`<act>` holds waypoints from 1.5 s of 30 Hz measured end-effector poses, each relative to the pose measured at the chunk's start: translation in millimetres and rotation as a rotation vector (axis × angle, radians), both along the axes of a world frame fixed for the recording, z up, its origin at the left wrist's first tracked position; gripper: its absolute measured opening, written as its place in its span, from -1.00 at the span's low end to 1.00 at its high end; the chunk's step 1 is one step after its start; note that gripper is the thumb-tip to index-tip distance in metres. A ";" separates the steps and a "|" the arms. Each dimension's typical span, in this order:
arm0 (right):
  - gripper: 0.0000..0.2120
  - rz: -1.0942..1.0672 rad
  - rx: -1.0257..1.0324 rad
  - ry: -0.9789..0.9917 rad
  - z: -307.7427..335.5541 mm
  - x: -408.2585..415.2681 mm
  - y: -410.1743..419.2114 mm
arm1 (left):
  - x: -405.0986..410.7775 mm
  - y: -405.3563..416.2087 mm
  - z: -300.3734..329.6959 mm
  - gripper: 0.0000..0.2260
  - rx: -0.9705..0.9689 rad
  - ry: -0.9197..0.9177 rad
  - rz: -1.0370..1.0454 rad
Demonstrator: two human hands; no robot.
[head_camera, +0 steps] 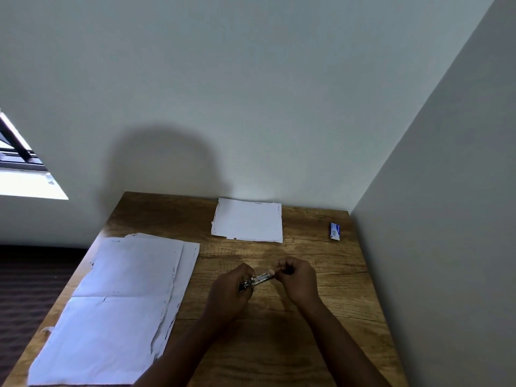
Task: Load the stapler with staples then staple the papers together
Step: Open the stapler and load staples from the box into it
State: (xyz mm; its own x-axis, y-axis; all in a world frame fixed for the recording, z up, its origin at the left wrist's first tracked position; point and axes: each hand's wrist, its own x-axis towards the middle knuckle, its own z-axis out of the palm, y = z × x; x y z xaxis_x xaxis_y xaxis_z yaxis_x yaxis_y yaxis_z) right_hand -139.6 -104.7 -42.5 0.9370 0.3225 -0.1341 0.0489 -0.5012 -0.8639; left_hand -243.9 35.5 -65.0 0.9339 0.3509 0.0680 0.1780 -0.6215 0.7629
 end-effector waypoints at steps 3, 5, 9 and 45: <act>-0.92 0.069 -0.004 0.005 -2.2 1.2 0.6 | 1.2 0.7 -0.3 -0.79 -0.008 -0.015 0.001; -0.85 0.102 -0.022 -0.011 -2.7 1.2 0.9 | 1.6 1.2 -0.6 -0.80 -0.010 -0.018 0.002; -0.82 0.128 0.025 -0.066 -6.0 1.2 1.1 | 1.9 1.4 -1.2 -0.80 -0.020 -0.022 0.003; -0.94 0.427 -0.381 -0.641 1.7 -7.5 5.8 | 3.4 9.9 -4.4 -0.83 -0.106 -0.079 -0.001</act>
State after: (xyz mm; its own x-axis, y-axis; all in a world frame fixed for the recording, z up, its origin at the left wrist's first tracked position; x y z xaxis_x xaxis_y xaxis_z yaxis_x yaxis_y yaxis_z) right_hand -147.1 -98.9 -40.8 0.6772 0.7056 0.2089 0.7208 -0.5790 -0.3812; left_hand -240.5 45.4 -69.4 0.9276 0.3588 0.1036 0.1141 -0.5365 0.8361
